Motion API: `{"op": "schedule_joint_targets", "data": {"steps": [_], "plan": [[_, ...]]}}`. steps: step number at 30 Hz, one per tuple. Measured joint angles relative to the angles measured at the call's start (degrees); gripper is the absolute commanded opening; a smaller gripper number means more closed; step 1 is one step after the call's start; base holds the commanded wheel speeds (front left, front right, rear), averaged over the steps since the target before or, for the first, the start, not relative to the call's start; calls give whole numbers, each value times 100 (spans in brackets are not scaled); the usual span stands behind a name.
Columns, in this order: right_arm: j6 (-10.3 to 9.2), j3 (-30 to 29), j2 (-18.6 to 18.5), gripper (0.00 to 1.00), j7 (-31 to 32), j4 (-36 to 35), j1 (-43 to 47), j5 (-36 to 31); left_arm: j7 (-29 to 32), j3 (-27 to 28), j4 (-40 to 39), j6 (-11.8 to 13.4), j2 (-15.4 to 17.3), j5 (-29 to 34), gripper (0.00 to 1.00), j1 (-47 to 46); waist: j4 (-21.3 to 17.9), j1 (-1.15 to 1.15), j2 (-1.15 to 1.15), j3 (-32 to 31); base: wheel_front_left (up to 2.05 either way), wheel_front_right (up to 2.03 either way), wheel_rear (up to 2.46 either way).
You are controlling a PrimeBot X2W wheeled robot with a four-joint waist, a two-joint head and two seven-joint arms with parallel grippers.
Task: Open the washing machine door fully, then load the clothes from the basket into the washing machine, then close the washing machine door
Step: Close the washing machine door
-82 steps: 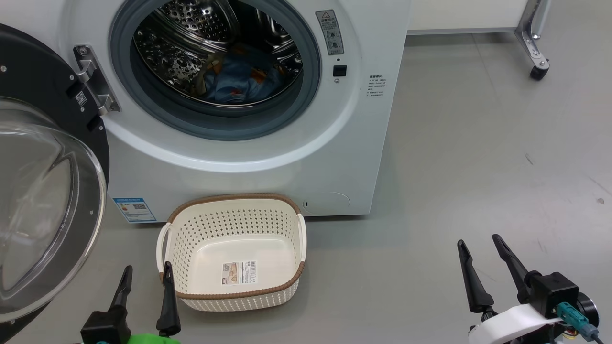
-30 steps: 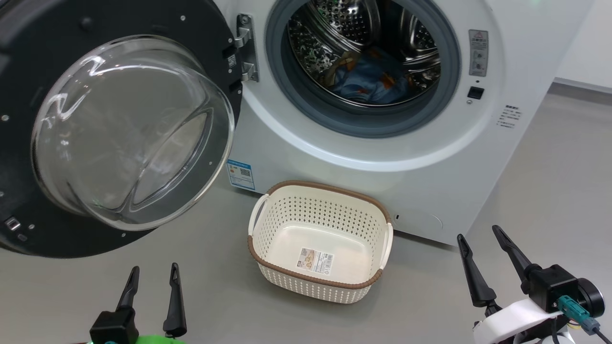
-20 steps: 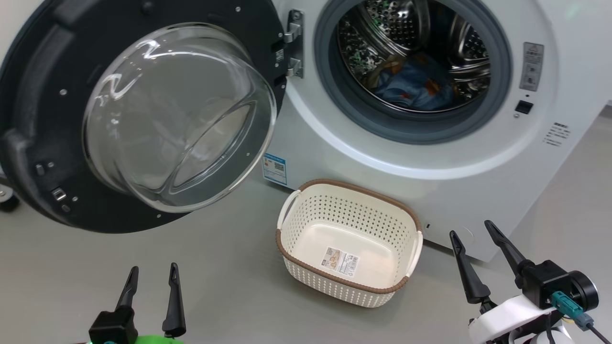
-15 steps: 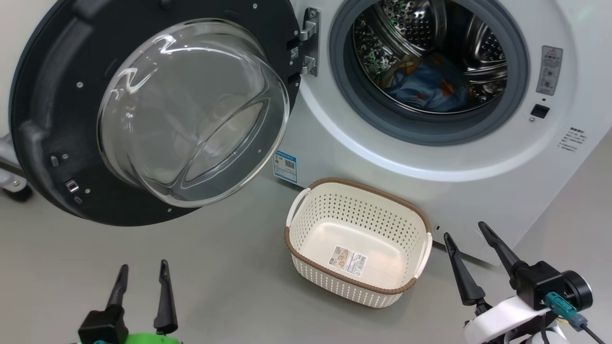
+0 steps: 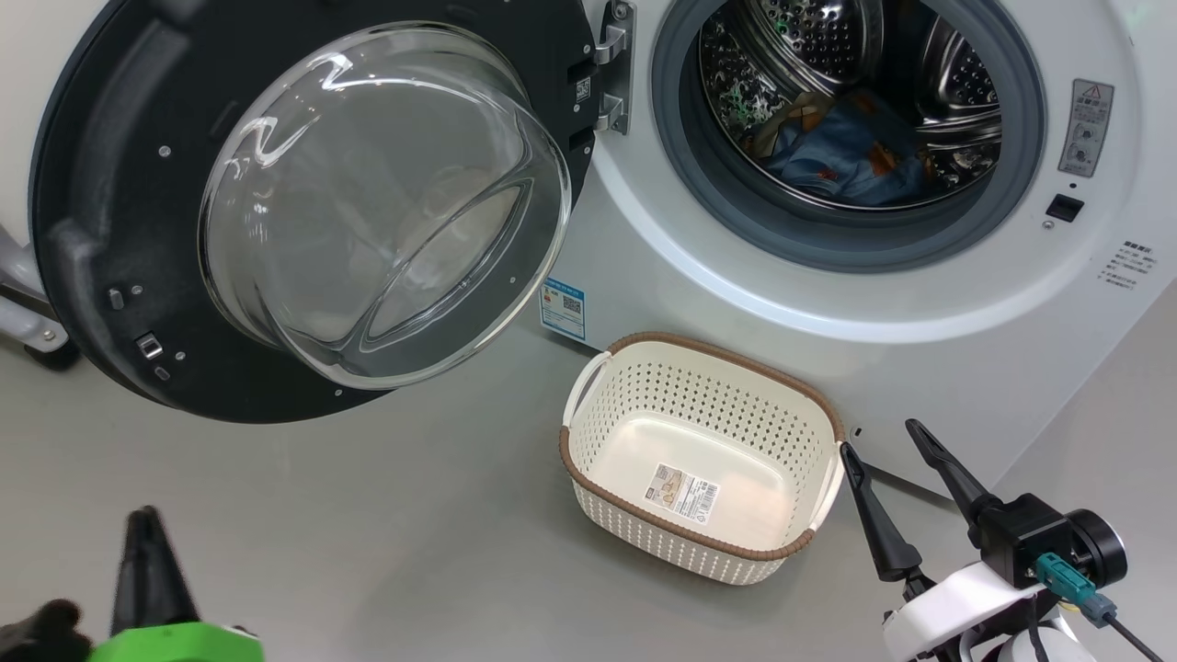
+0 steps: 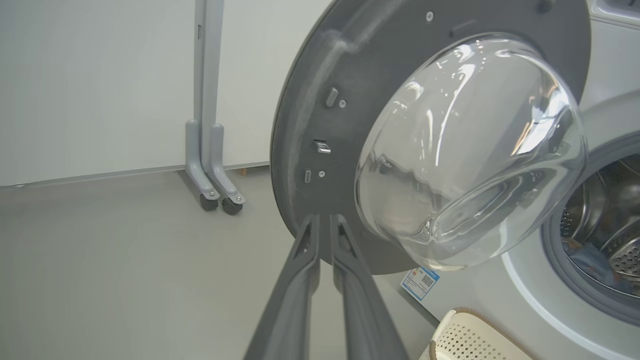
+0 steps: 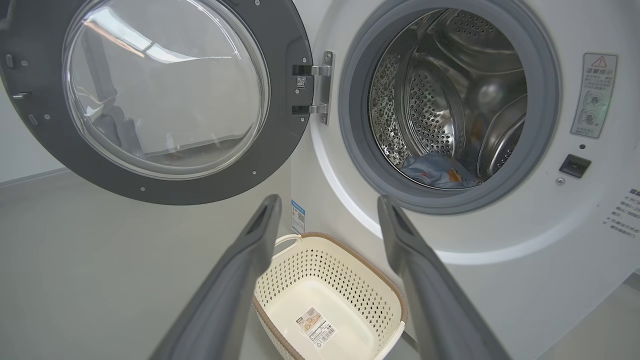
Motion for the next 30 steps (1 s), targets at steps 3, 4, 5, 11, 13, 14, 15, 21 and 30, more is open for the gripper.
{"op": "schedule_joint_targets", "data": {"steps": [3, 4, 5, 11, 13, 14, 15, 21, 30], "plan": [[0, -5, 2, 100, 0, 14, 0, 9, 0, 566, -124, 1, -2, -553, 0, -15, 14, 0, 0, 14, 0, 0, 0], [0, -14, 4, 100, 0, 16, 0, 9, 0, 744, -143, 1, -3, -689, 0, -16, 19, 0, 0, 18, 0, 0, 0], [0, -25, 7, 100, 0, 19, 0, 10, 0, 915, -163, 1, -7, -889, 0, -22, 24, 0, 0, 23, 0, 0, 0], [0, -102, 11, 100, 0, 41, 3, 14, -2, 1886, -91, -165, 3, -1875, 0, -319, 51, 0, 0, 80, 0, 0, 0], [0, -111, 10, 100, 0, 45, 3, 14, 25, 2221, -45, -209, 52, -2340, 0, -559, 59, 0, 0, 106, 0, 0, 0], [0, -111, 10, 100, 0, 47, 4, 14, 93, 2394, -25, -248, 103, -2570, 0, -699, 62, 0, 0, 109, 0, 0, 0], [0, -113, 11, 100, 0, 49, 4, 14, 189, 2560, -1, -286, 158, -2852, 0, -852, 62, 0, 0, 109, 0, 0, 0], [0, -164, 33, 100, 0, 80, 23, 15, 609, 3265, 343, -215, 506, -3828, 0, -1519, 43, 0, 0, 78, 0, 0, 0], [0, -31, 94, 100, 0, 115, 71, 15, 1257, 4103, 1095, 3, 1414, -4753, 0, -2259, -185, 0, 0, 32, 0, 0, 0]]}}
